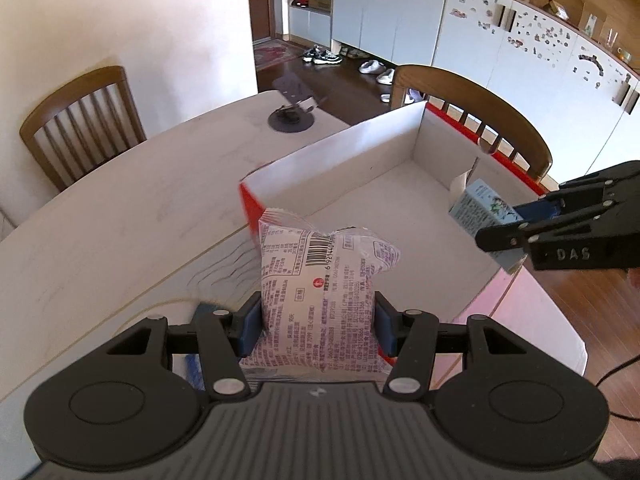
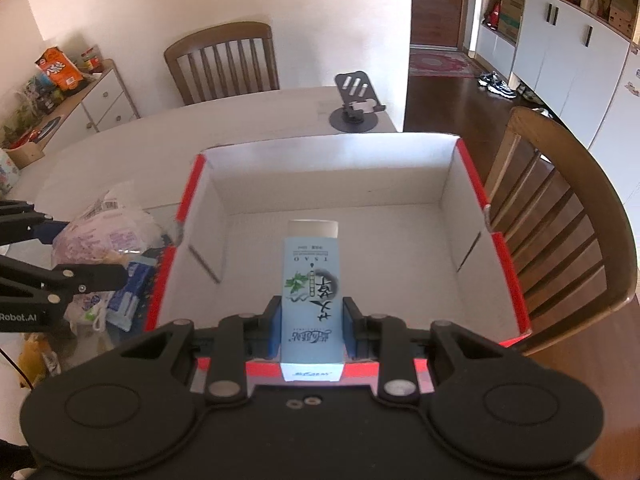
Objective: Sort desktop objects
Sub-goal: 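Carry the snack bag and white-green box with both tools over the red shoebox, then open the left tool dropping the snack bag while the right tool releases the box, then withdraw both tools from the shoebox back over the pile of items, then grasp the yellow toy duck with the left tool while the right tool grasps a clear wrapper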
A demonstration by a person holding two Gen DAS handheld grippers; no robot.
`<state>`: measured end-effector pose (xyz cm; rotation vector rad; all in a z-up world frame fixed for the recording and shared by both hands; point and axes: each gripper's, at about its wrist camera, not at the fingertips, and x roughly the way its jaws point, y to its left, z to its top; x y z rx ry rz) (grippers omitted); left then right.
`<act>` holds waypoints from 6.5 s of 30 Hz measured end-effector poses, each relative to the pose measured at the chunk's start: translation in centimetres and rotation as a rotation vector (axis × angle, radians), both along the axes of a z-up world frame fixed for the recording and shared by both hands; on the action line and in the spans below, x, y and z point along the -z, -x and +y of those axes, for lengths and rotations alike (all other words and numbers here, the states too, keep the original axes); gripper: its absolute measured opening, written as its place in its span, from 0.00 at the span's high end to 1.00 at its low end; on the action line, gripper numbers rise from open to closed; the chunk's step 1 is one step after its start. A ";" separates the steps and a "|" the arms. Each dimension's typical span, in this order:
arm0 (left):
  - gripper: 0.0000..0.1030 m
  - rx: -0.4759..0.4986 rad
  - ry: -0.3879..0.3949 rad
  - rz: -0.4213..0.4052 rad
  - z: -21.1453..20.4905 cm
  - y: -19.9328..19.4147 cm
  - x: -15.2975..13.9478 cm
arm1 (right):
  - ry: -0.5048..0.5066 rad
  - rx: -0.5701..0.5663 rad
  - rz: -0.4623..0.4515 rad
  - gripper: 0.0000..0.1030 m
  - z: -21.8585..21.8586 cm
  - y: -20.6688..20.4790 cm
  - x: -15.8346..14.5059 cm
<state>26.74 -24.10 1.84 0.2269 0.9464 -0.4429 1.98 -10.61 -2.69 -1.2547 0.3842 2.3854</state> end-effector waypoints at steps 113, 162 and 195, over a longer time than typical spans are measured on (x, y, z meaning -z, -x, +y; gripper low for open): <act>0.24 0.029 0.098 0.031 4.0 3.2 -0.9 | 0.068 0.040 0.073 0.35 -6.7 -0.9 -0.2; 0.00 -0.184 0.070 -0.008 24.6 12.1 2.2 | 0.094 -0.139 0.061 0.13 -26.4 5.7 3.4; 0.00 -0.141 0.071 0.094 27.6 15.2 9.6 | 0.059 -0.370 -0.086 0.13 -28.3 10.9 8.8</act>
